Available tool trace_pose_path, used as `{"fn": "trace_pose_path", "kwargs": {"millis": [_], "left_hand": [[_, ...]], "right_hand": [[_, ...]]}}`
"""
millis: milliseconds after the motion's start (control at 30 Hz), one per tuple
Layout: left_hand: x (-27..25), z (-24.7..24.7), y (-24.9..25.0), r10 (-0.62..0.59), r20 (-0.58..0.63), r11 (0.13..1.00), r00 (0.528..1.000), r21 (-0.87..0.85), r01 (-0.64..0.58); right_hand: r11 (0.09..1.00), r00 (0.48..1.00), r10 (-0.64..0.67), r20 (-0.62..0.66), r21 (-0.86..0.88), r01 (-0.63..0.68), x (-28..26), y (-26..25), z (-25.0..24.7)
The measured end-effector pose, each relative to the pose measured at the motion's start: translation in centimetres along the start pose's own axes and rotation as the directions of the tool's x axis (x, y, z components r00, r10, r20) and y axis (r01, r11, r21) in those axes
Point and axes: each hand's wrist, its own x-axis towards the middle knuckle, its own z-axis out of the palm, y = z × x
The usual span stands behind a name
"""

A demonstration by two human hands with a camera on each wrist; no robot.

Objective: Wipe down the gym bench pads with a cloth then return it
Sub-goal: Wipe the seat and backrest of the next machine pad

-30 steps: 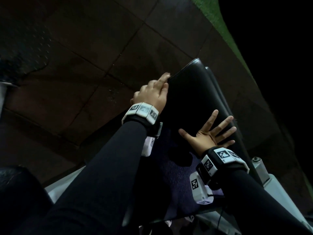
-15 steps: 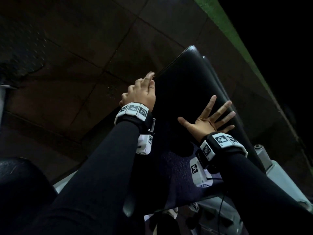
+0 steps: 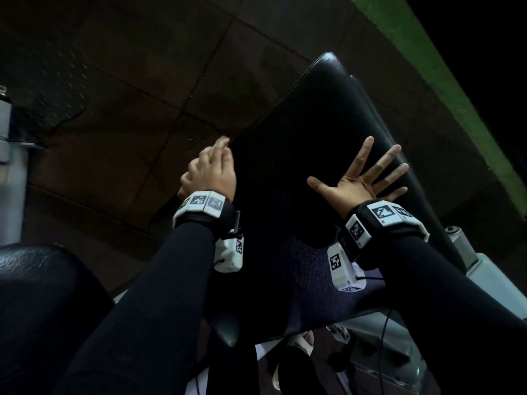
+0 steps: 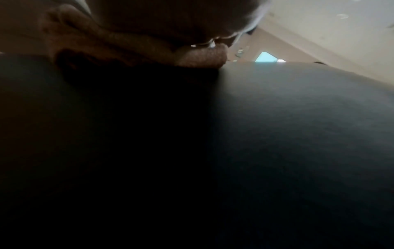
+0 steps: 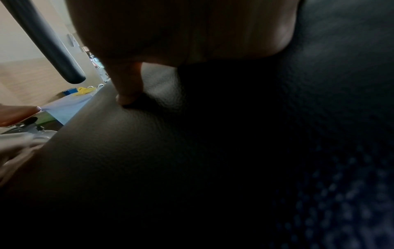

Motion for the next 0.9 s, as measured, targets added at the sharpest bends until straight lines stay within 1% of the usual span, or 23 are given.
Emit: {"fn": "trace_pose_path", "kwargs": {"millis": [67, 100, 133, 200, 267, 367, 467, 533, 567, 633, 667, 700, 767, 800, 833, 900], "left_hand": [[-0.3, 0.0, 0.5, 0.145, -0.041, 0.989, 0.989, 0.027, -0.144], [-0.4, -0.1, 0.3, 0.186, -0.054, 0.982, 0.981, 0.026, -0.185], [-0.6, -0.2, -0.3, 0.199, -0.062, 0.98, 0.978, 0.016, -0.199], [-0.7, -0.4, -2.2, 0.18, -0.067, 0.983, 0.981, -0.008, -0.181], [-1.3, -0.9, -4.9, 0.114, -0.073, 0.993, 0.991, -0.015, -0.116], [-3.3, -1.5, -8.8, 0.033, -0.153, 0.999, 0.988, -0.022, -0.037], [-4.8, -0.8, -9.9, -0.119, -0.247, 0.992, 0.962, -0.08, 0.102], [-4.5, -0.6, -9.7, -0.204, -0.281, 0.975, 0.938, -0.144, 0.169], [-4.1, -0.5, -9.7, -0.228, -0.282, 0.968, 0.932, -0.165, 0.187], [-3.5, -0.5, -10.7, -0.225, -0.251, 0.97, 0.941, -0.149, 0.192], [-3.3, -0.4, -11.5, -0.254, -0.233, 0.961, 0.939, -0.169, 0.218], [-3.2, -0.3, -12.1, -0.318, -0.214, 0.937, 0.924, -0.221, 0.272], [-2.9, -0.2, -12.7, -0.46, -0.185, 0.855, 0.869, -0.357, 0.376], [-2.8, 0.0, -12.9, -0.496, -0.176, 0.825, 0.85, -0.401, 0.398], [-2.8, 0.1, -13.0, -0.498, -0.165, 0.822, 0.851, -0.402, 0.403], [-3.1, 0.2, -13.1, -0.47, -0.147, 0.837, 0.87, -0.388, 0.387]], "right_hand": [[1.0, 0.999, -0.008, -0.048, -0.015, 0.007, -0.1, -0.1, 0.1], [1.0, 0.999, -0.01, -0.05, -0.016, 0.009, -0.1, -0.1, 0.1], [1.0, 0.999, -0.01, -0.051, -0.013, 0.009, 0.1, -0.1, 0.1], [1.0, 1.0, 0.001, -0.02, 0.002, -0.001, 0.5, 0.2, 0.2], [1.0, 1.0, 0.008, -0.003, 0.027, -0.008, 0.6, 0.4, 0.4], [0.999, 0.995, -0.015, -0.097, 0.05, 0.019, 0.4, 0.4, 0.9], [0.999, 0.991, -0.02, -0.131, 0.023, 0.023, 0.4, 0.4, 1.1], [0.999, 0.989, -0.03, -0.143, 0.019, 0.033, 0.5, 0.5, 1.1], [0.999, 0.987, -0.034, -0.154, 0.012, 0.036, 0.5, 0.5, 1.1], [0.999, 0.984, -0.039, -0.171, 0.003, 0.04, 0.6, 0.6, 1.1], [0.999, 0.984, -0.043, -0.175, 0.004, 0.044, 0.7, 0.7, 1.2], [0.999, 0.982, -0.049, -0.182, 0.006, 0.051, 0.8, 0.7, 1.3], [0.997, 0.977, -0.065, -0.203, 0.014, 0.07, 1.1, 0.9, 1.6], [0.996, 0.974, -0.076, -0.216, 0.021, 0.082, 1.1, 1.0, 1.8], [0.995, 0.969, -0.089, -0.229, 0.027, 0.098, 1.1, 1.0, 1.9], [0.992, 0.966, -0.105, -0.236, 0.041, 0.118, 1.1, 1.1, 2.0]]}}
